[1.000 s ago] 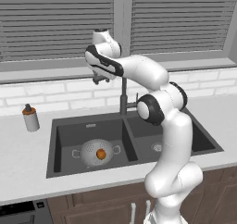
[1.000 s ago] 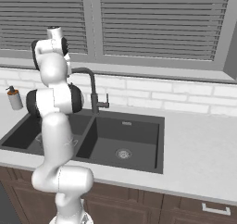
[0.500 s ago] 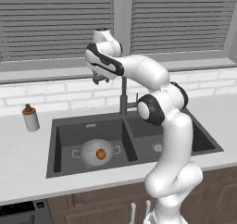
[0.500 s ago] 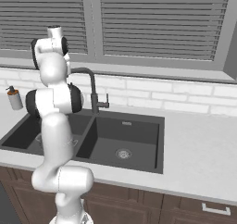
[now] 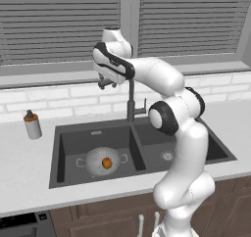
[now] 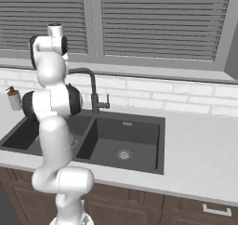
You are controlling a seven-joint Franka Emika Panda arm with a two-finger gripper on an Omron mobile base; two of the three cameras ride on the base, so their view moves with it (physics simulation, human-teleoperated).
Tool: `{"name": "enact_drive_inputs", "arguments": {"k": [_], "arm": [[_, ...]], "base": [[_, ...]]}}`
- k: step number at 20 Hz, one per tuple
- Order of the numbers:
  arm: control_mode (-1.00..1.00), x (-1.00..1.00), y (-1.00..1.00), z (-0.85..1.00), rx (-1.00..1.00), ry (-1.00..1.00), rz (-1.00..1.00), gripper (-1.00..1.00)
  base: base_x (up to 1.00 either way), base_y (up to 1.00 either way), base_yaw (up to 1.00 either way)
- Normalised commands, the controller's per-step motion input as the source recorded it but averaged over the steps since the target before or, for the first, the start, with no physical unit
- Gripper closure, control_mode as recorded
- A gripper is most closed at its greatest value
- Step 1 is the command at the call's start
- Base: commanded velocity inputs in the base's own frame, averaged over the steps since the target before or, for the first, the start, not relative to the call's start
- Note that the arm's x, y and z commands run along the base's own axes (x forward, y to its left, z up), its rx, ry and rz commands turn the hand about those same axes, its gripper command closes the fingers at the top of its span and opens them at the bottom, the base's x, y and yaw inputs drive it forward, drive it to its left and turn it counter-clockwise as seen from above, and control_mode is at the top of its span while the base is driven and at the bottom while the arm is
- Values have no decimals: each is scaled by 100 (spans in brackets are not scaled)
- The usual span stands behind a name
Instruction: Put the colander in the sink, put the peach in the colander, and turn on the sink faucet and pour water over the colander.
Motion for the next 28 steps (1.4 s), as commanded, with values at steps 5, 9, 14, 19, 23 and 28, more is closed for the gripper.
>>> {"name": "enact_drive_inputs", "arguments": {"k": [5, 9, 14, 19, 23, 28], "arm": [[-100, -40, 0, 5, 1, 0, -5, -100], [-100, -45, -1, 26, 0, -1, 0, -100], [-100, -52, -13, 31, 0, -7, 0, -100], [-100, -42, -25, 37, 0, -10, 0, -100], [-100, -57, -38, 24, 0, -12, 6, -100], [-100, -82, -51, 6, 5, -7, 13, -100]], "base": [[0, 0, 0], [0, 0, 0], [0, 0, 0], [0, 0, 0], [0, 0, 0], [0, 0, 0]]}}
